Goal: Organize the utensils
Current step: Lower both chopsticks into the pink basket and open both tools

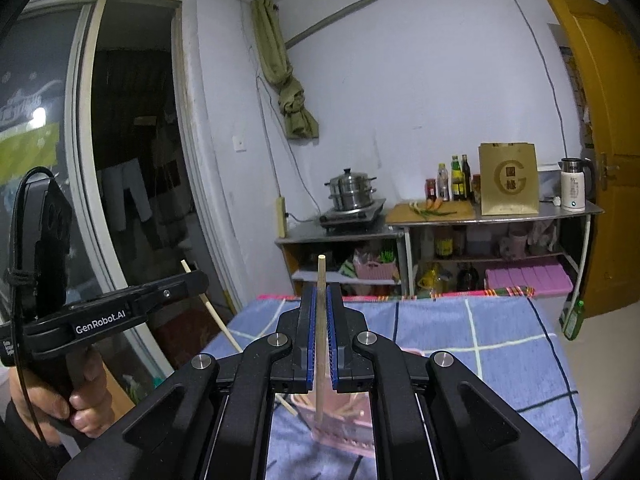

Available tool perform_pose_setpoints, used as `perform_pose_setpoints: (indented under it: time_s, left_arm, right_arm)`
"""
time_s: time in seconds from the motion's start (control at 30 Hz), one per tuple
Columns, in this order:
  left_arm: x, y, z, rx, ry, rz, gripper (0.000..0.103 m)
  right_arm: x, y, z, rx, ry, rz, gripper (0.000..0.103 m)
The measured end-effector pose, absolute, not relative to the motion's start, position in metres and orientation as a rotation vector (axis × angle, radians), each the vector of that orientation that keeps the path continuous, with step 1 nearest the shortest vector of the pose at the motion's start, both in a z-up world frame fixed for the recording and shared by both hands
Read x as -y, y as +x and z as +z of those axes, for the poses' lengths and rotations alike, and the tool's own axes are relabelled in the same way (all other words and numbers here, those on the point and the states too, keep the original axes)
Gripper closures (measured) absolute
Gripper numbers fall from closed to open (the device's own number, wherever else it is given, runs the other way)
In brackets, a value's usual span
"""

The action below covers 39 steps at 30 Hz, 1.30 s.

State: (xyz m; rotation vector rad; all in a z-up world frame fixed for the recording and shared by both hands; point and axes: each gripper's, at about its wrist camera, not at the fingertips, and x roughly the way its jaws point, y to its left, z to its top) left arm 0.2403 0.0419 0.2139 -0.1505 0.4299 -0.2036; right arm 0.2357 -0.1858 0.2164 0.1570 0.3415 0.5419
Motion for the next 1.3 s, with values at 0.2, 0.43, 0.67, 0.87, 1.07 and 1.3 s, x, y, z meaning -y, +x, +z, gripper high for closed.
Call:
perform_pose_setpoints:
  time_s: [0.2, 0.43, 0.67, 0.87, 1.07, 1.3]
  left_arm:
    - [-0.041, 0.258, 0.209, -0.385, -0.145, -0.183, 0.098]
    - [-0.043, 0.277, 0.178, -0.417, -0.152, -0.17, 0.098]
    - [-0.043, 0.288, 0.147, -0.454, -0.164, -0.162, 0.098]
    - [-0.039, 0.286, 0.124, -0.476, -0.145, -0.159, 0.098]
    - [-0.034, 0.279, 0.125, -0.481, -0.117, -0.169, 0.092]
    - [-0.034, 0.271, 0.128, -0.497, -0.122, -0.181, 0.072]
  right_arm:
    - [0.185, 0.246, 0.208, -0.332, 0.186, 0.527, 0.098]
    - [0.183, 0.258, 0.188, -0.366, 0.19, 0.513, 0.098]
    - [0.18, 0.265, 0.167, -0.4, 0.194, 0.505, 0.098]
    - [0.178, 0.266, 0.149, -0.447, 0.182, 0.515, 0.098]
    - [0.178, 0.266, 0.141, -0.488, 0.169, 0.524, 0.098]
    - [0.187, 0.256, 0.148, -0.474, 0.17, 0.522, 0.091]
